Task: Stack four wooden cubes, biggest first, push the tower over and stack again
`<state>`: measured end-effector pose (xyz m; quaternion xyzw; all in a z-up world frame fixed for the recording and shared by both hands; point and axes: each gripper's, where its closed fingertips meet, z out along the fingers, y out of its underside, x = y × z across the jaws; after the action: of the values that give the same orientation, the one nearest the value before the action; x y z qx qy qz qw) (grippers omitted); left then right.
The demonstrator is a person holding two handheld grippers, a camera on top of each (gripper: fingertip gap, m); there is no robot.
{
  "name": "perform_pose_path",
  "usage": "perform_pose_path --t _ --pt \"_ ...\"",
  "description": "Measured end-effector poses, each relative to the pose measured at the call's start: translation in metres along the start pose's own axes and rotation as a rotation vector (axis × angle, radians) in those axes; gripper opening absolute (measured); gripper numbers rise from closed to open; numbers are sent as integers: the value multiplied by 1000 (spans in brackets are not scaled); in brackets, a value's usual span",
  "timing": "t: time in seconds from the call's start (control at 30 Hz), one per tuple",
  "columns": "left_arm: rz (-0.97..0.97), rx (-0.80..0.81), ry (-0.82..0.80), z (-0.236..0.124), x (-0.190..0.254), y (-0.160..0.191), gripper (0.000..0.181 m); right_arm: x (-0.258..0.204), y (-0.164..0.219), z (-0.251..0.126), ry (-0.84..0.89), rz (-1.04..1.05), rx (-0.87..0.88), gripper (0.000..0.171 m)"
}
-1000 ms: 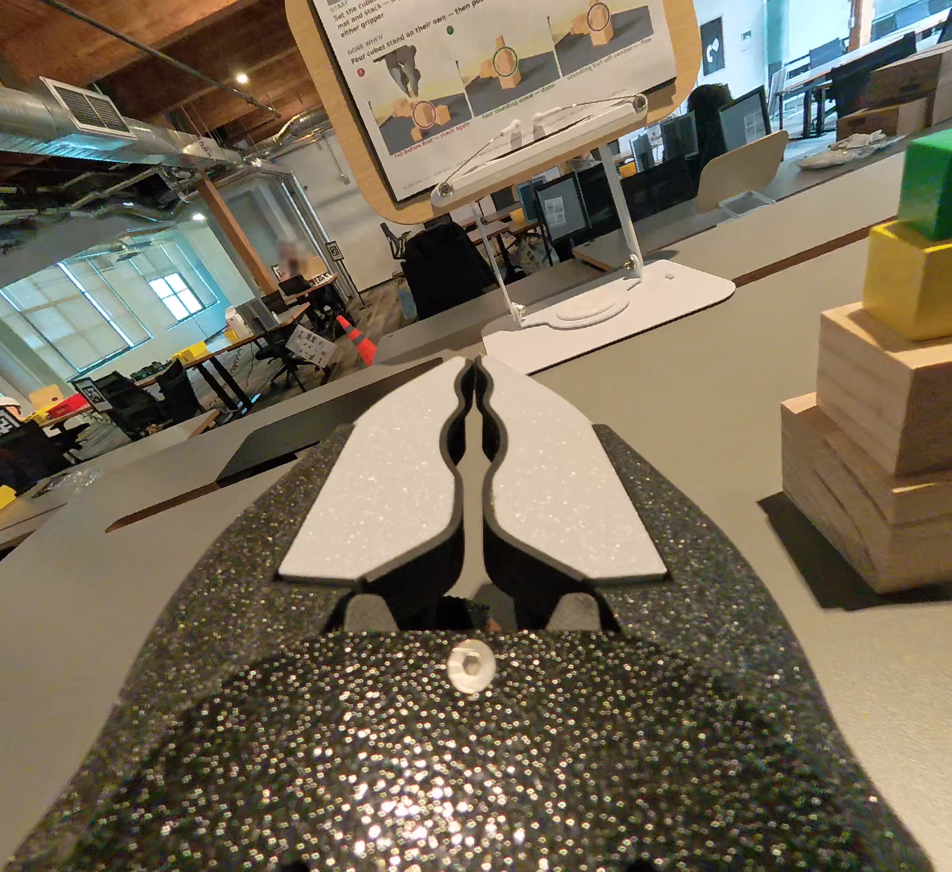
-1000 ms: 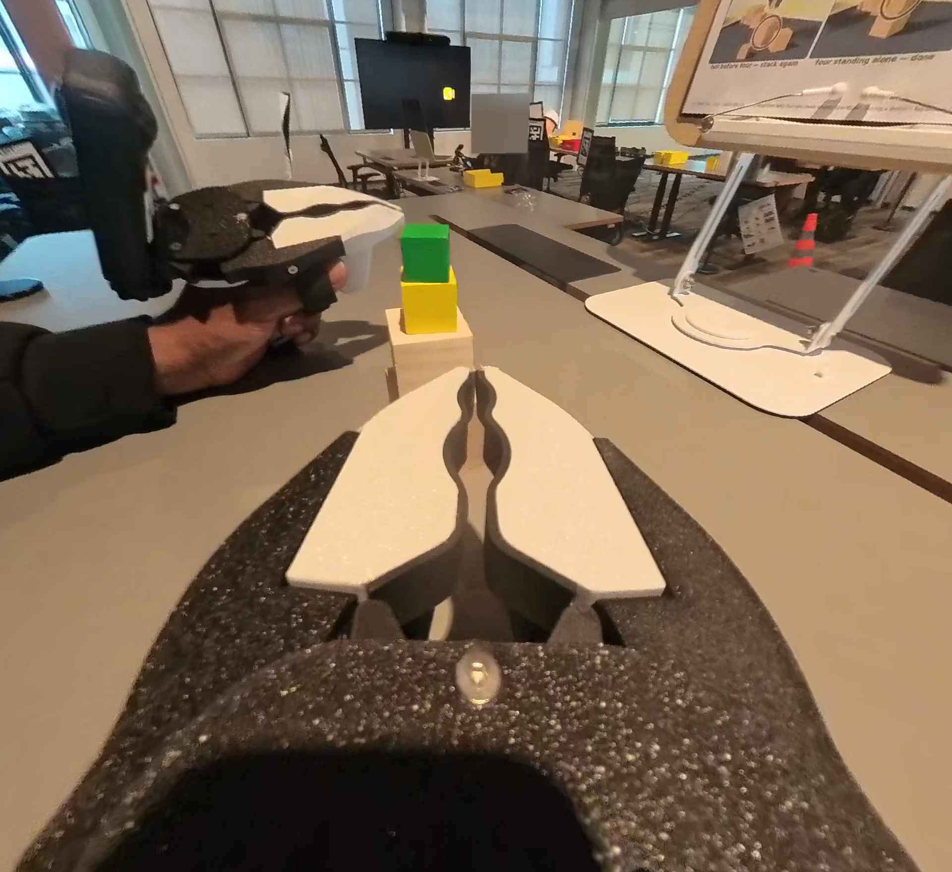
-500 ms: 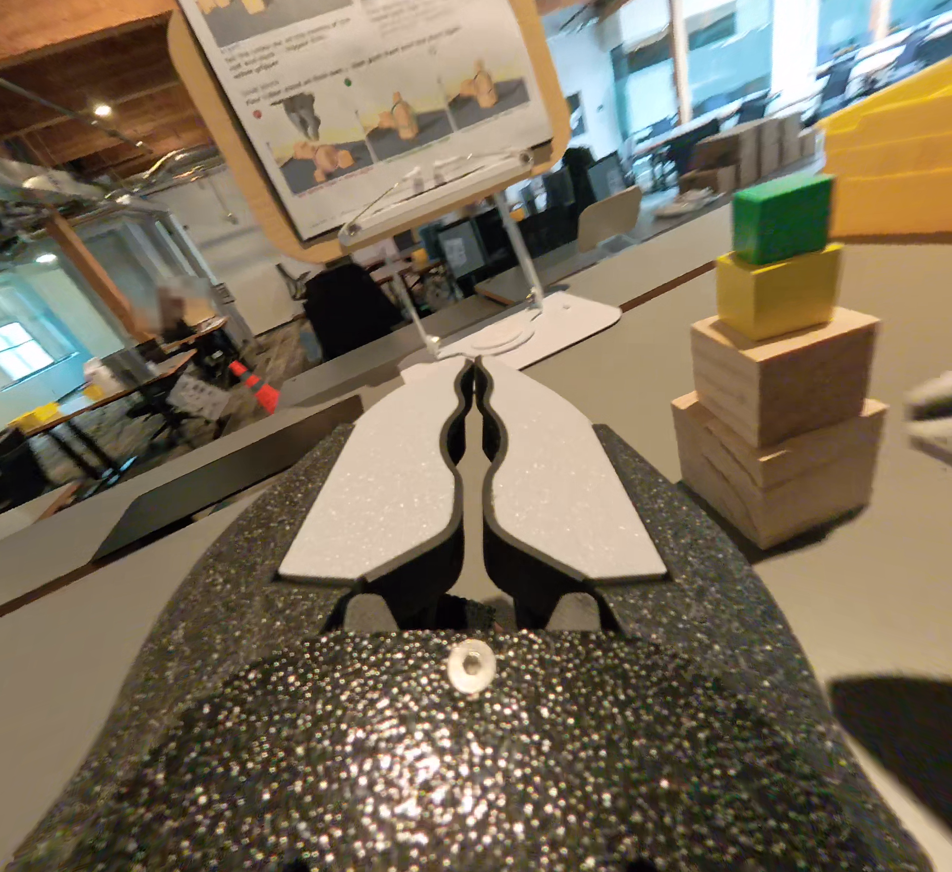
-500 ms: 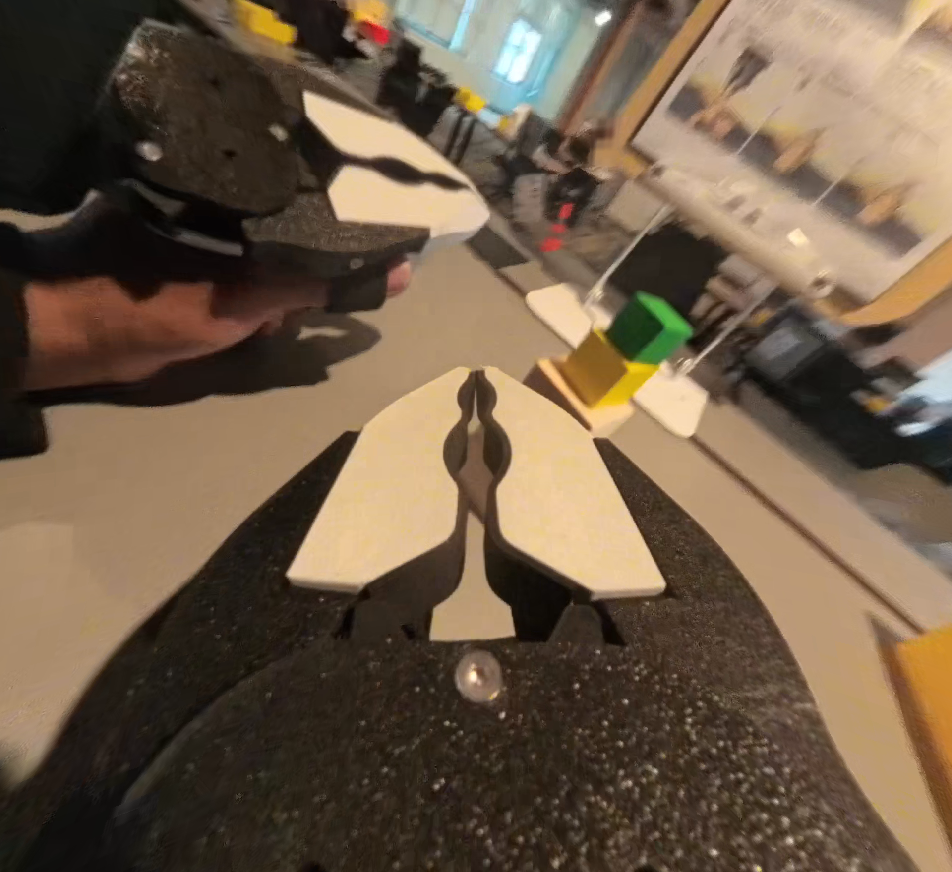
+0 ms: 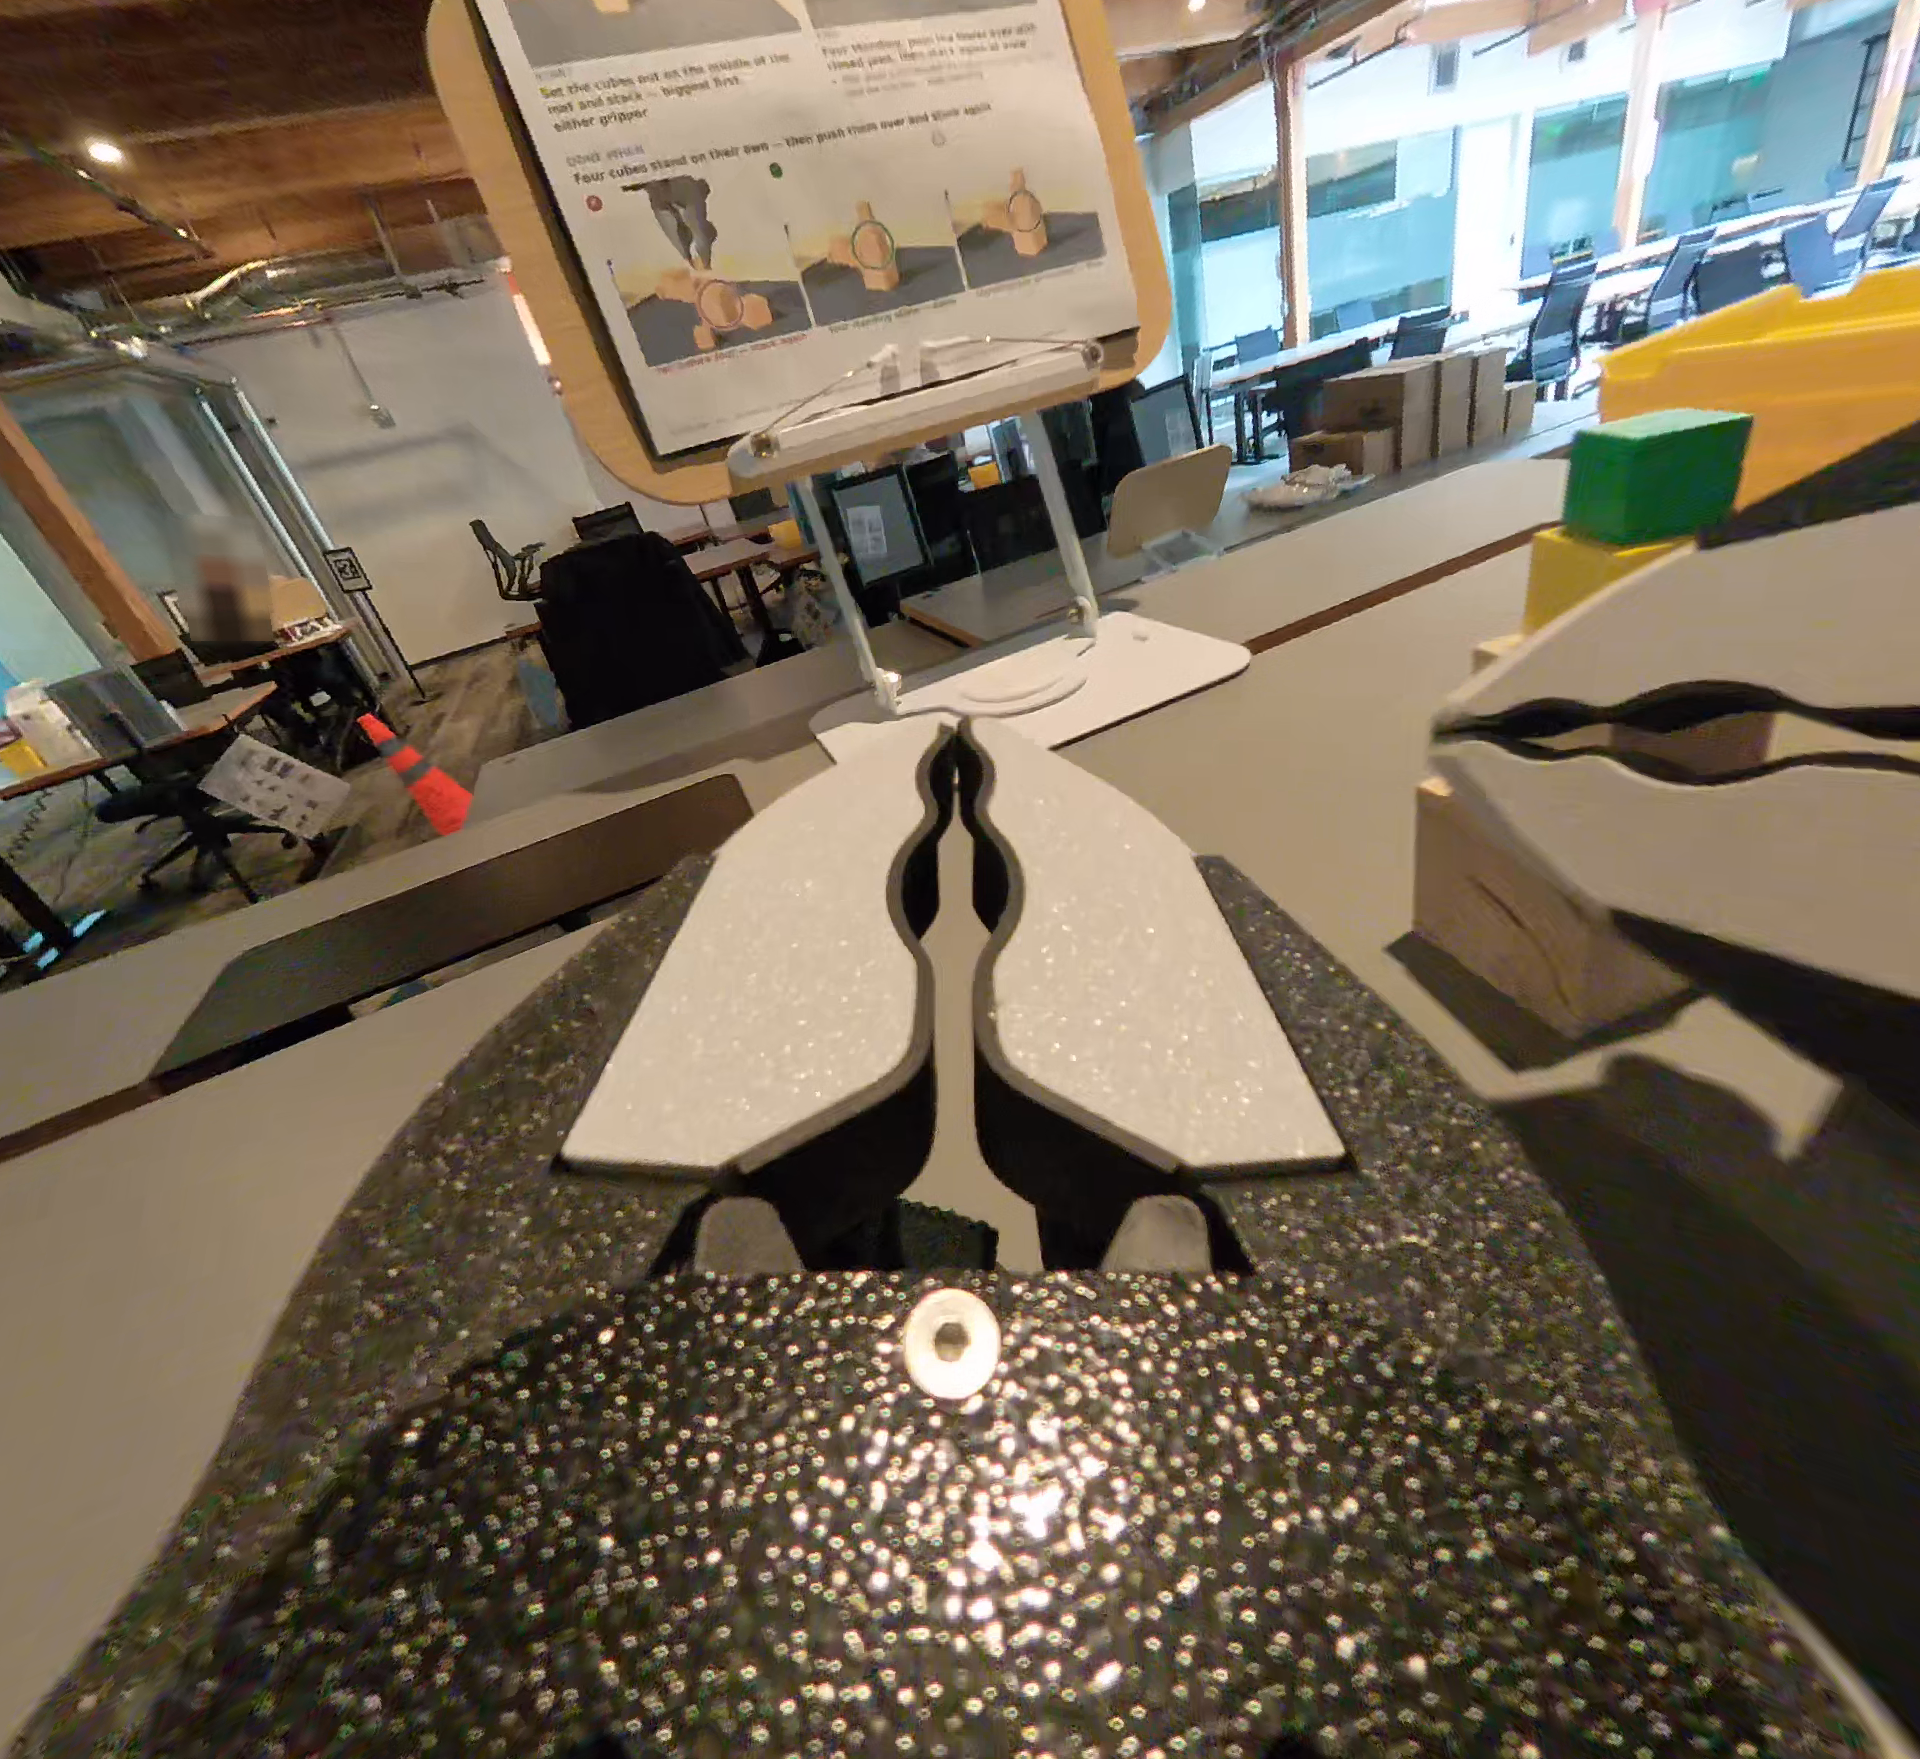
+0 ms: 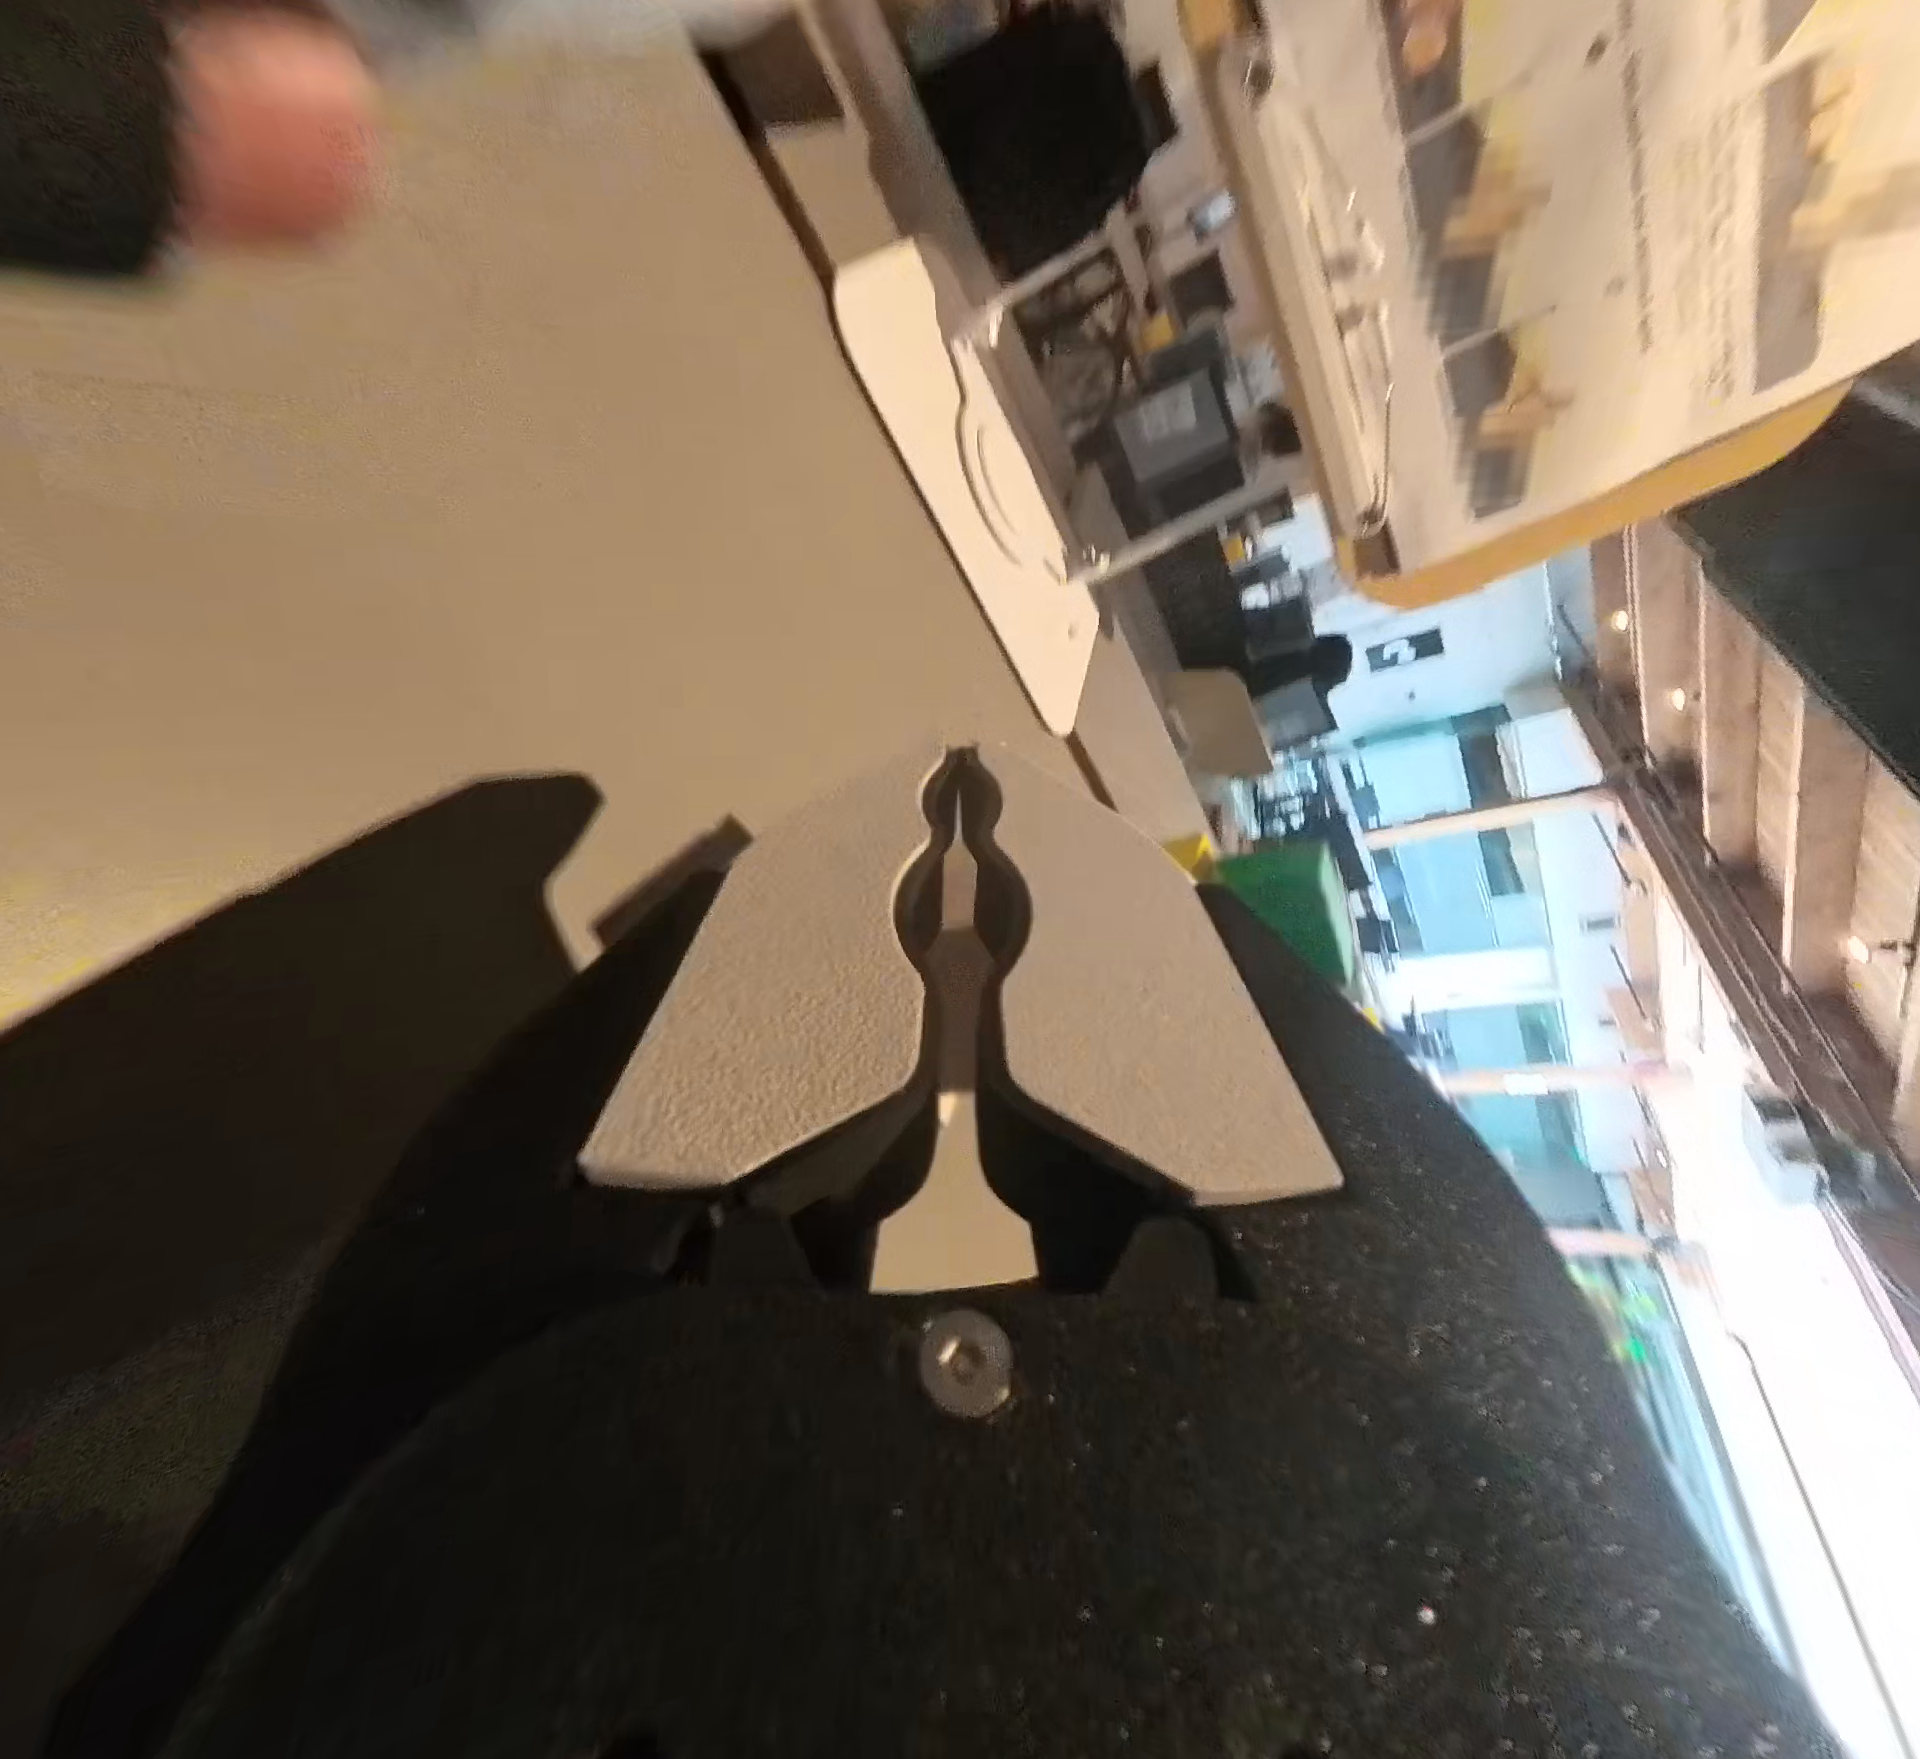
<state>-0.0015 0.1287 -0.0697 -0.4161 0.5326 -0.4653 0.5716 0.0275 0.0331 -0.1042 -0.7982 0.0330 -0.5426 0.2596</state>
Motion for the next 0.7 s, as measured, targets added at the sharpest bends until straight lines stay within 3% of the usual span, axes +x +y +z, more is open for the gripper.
perform_pose_path --t 0.27,0.6,0.7 --pt "-19 -58 -1 6 -4 7 0 30 97 -11 54 5 -170 0" --pt "114 -102 22 14 14 14 0 39 195 -79 56 111 -75 0" --pt "142 -105 22 14 17 14 0 51 199 -78 61 250 -61 0"
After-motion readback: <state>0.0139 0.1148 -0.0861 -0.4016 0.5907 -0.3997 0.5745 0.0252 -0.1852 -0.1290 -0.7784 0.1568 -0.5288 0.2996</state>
